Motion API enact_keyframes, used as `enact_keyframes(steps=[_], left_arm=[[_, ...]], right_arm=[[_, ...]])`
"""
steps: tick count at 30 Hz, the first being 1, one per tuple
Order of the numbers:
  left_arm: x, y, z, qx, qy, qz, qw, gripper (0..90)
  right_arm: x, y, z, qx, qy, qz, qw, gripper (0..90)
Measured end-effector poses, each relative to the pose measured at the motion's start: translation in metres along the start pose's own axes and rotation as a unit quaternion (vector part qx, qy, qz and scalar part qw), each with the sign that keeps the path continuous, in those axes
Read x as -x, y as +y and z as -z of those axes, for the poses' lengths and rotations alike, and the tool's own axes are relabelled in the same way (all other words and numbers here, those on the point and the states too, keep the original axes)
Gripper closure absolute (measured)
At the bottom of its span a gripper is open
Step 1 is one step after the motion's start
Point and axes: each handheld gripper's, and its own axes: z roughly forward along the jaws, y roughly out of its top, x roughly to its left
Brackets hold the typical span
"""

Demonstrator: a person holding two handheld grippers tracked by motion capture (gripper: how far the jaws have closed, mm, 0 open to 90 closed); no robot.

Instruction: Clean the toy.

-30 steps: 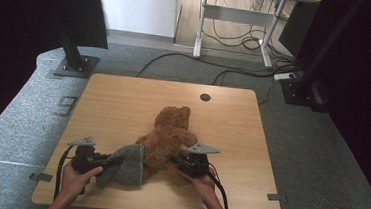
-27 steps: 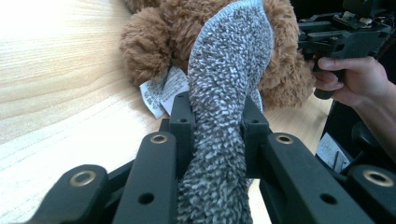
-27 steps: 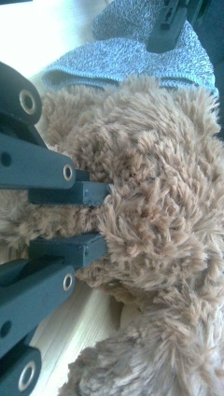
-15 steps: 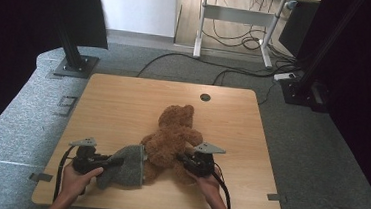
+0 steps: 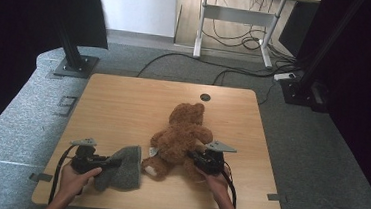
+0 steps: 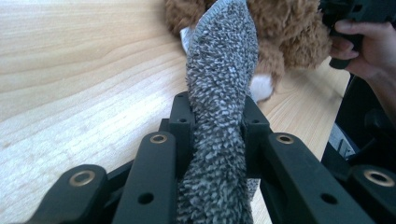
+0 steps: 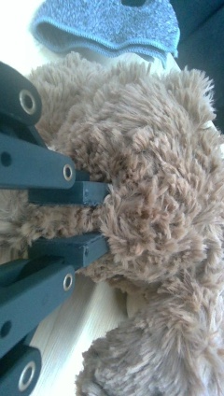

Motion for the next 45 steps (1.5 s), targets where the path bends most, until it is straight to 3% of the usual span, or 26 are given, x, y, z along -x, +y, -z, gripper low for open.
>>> enact_keyframes(steps=[7, 21, 30, 33, 36, 38, 41, 42, 45], left_arm=[[-0.007, -0.003, 0.000, -0.008, 0.000, 0.016, 0.9998, 71.6], [-0.026, -0.009, 0.001, -0.036, 0.038, 0.044, 0.9976, 69.8], [-0.030, -0.009, -0.001, -0.052, 0.062, 0.043, 0.9958, 65.8], [-0.031, -0.010, -0.001, -0.054, 0.072, 0.045, 0.9949, 60.3], [-0.033, -0.010, 0.000, -0.050, 0.084, 0.043, 0.9943, 49.0], [-0.032, -0.009, 0.003, -0.042, 0.103, 0.042, 0.9929, 41.2], [-0.033, -0.009, 0.005, -0.054, 0.118, 0.036, 0.9908, 18.7], [-0.034, -0.009, 0.007, -0.048, 0.122, 0.035, 0.9907, 14.7], [-0.035, -0.006, 0.016, -0.020, 0.122, 0.042, 0.9914, 13.3]], right_arm=[[0.013, 0.000, 0.005, 0.004, -0.018, -0.005, 0.9998, 76.8], [0.036, -0.002, 0.014, 0.018, -0.056, -0.022, 0.9980, 76.6], [0.048, -0.004, 0.018, 0.027, -0.079, -0.032, 0.9960, 76.4], [0.050, -0.005, 0.019, 0.030, -0.082, -0.035, 0.9956, 76.5], [0.052, -0.005, 0.020, 0.031, -0.083, -0.037, 0.9953, 76.5], [0.052, -0.005, 0.020, 0.032, -0.084, -0.037, 0.9953, 76.4], [0.053, -0.005, 0.020, 0.032, -0.083, -0.037, 0.9954, 76.3], [0.053, -0.005, 0.020, 0.032, -0.083, -0.037, 0.9954, 76.2], [0.053, -0.005, 0.020, 0.033, -0.082, -0.037, 0.9954, 76.0]])
